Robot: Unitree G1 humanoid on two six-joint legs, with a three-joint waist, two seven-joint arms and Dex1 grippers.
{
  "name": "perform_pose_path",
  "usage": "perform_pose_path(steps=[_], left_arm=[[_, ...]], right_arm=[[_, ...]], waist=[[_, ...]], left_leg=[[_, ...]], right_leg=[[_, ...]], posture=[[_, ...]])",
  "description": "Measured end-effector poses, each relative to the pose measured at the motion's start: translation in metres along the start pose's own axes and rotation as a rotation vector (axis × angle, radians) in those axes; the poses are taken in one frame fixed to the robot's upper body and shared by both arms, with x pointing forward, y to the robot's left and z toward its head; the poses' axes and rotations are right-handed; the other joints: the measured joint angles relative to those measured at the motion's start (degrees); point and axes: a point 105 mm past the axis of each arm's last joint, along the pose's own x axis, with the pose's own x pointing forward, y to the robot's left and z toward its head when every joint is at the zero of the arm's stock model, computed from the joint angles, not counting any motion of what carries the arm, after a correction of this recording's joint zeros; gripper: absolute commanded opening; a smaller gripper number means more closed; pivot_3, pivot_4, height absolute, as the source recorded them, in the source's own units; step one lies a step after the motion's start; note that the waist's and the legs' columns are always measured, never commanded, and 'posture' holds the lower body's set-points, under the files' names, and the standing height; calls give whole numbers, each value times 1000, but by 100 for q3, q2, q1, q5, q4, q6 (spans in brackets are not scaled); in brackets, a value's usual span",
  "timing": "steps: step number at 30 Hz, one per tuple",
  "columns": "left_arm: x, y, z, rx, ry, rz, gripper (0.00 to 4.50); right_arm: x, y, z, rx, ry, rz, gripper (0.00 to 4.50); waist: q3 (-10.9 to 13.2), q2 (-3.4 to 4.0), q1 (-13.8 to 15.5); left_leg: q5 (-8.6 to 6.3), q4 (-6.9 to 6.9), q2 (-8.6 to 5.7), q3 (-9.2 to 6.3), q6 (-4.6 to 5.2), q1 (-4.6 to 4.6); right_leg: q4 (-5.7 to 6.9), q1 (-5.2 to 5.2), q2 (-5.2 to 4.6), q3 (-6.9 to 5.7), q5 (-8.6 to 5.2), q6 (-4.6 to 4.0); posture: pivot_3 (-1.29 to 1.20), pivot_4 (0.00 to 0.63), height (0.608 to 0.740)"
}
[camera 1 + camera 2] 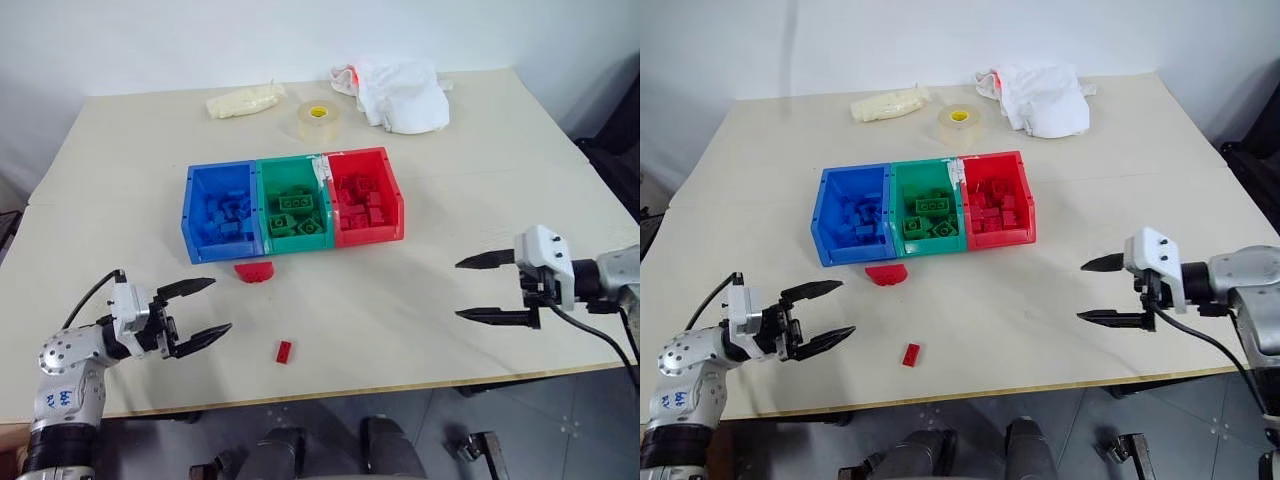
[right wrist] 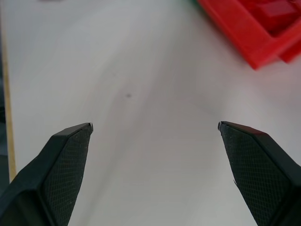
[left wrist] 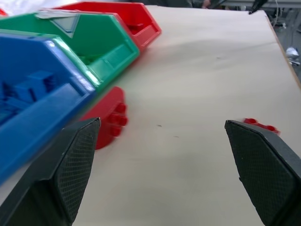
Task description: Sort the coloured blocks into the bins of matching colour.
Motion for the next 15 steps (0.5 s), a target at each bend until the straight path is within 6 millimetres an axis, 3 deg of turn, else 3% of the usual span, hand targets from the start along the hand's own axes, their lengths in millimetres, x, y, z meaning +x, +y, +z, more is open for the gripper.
perform_pose_path(steps=[4,8,15], left_arm=[[-5,-25,1,-26,38,-10,4500],[-26,-53,-1,-60,126,2,4500],[-41,-74,-1,-80,196,34,4500]], right_arm=[[8,2,7,-5,-27,48,4470],[13,0,18,-29,-66,76,4470],[23,-3,28,-41,-105,136,4470]], waist=[[0,0,-13],[1,0,0],[2,0,164]], left_leg=[[-3,-1,2,3,2,1],[-5,-7,18,10,-2,3],[-9,2,22,18,5,3]], right_leg=[[-5,1,0,3,0,0],[-17,4,9,2,1,-8],[-55,26,12,-3,5,-14]], posture=[[0,150,740],[0,150,740],[0,150,740]])
